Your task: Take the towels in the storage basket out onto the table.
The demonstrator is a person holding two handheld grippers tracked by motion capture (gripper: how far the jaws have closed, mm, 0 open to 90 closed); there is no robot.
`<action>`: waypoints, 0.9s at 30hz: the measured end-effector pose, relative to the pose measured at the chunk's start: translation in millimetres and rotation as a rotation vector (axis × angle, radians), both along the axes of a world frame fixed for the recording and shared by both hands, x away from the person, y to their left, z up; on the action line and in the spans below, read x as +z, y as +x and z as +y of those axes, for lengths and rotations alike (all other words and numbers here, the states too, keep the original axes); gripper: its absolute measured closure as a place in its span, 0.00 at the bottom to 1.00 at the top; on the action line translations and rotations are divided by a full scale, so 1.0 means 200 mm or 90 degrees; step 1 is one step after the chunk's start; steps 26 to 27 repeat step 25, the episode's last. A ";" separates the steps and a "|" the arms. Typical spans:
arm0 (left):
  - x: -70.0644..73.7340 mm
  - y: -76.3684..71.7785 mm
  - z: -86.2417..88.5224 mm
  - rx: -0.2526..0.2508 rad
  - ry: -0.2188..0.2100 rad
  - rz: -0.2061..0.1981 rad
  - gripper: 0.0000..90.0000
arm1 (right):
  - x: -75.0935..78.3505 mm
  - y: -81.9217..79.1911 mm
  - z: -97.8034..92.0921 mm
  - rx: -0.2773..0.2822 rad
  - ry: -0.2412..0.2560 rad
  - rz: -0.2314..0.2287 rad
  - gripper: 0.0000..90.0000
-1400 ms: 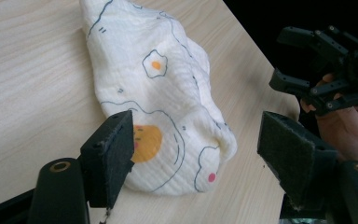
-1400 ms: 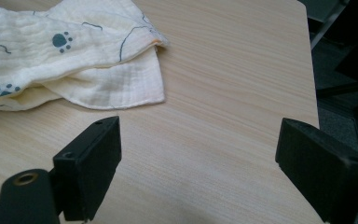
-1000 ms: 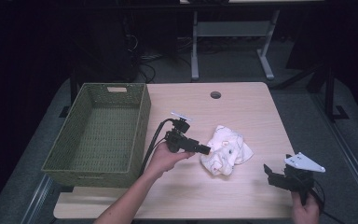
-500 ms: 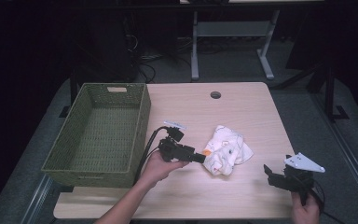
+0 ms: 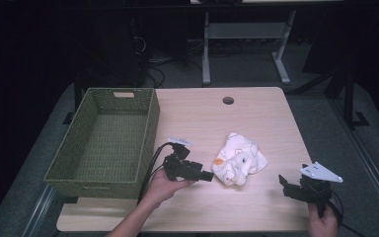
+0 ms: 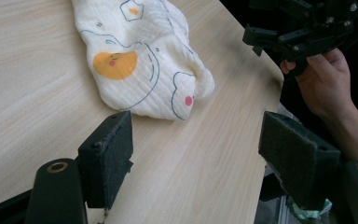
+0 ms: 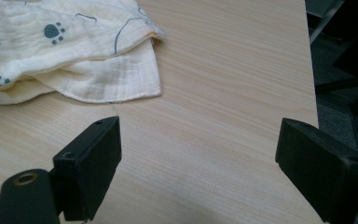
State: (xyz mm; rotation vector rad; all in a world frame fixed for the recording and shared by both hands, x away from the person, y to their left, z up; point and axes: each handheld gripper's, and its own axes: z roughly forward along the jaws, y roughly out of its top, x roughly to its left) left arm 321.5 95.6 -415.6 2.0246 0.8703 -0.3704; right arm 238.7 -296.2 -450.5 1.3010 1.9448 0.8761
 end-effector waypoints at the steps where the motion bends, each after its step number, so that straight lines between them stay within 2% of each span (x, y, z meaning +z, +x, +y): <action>1: 0.00 -0.01 0.01 -0.001 -0.001 -0.001 0.28 | 0.00 0.00 0.00 0.000 0.001 0.000 0.15; 16: -0.06 -0.11 0.08 0.002 -0.005 -0.002 0.28 | -0.01 0.00 -0.01 -0.005 0.003 0.004 0.15; 18: -0.07 -0.13 0.09 0.003 0.000 -0.012 0.28 | -0.01 0.00 -0.01 -0.003 0.003 0.004 0.15; 23: -0.12 -0.17 0.12 0.010 -0.009 -0.012 0.28 | -0.02 -0.01 -0.01 -0.006 0.008 0.007 0.15; 27: -0.13 -0.18 0.12 0.000 -0.004 -0.018 0.28 | -0.02 -0.02 -0.02 -0.004 0.007 0.005 0.15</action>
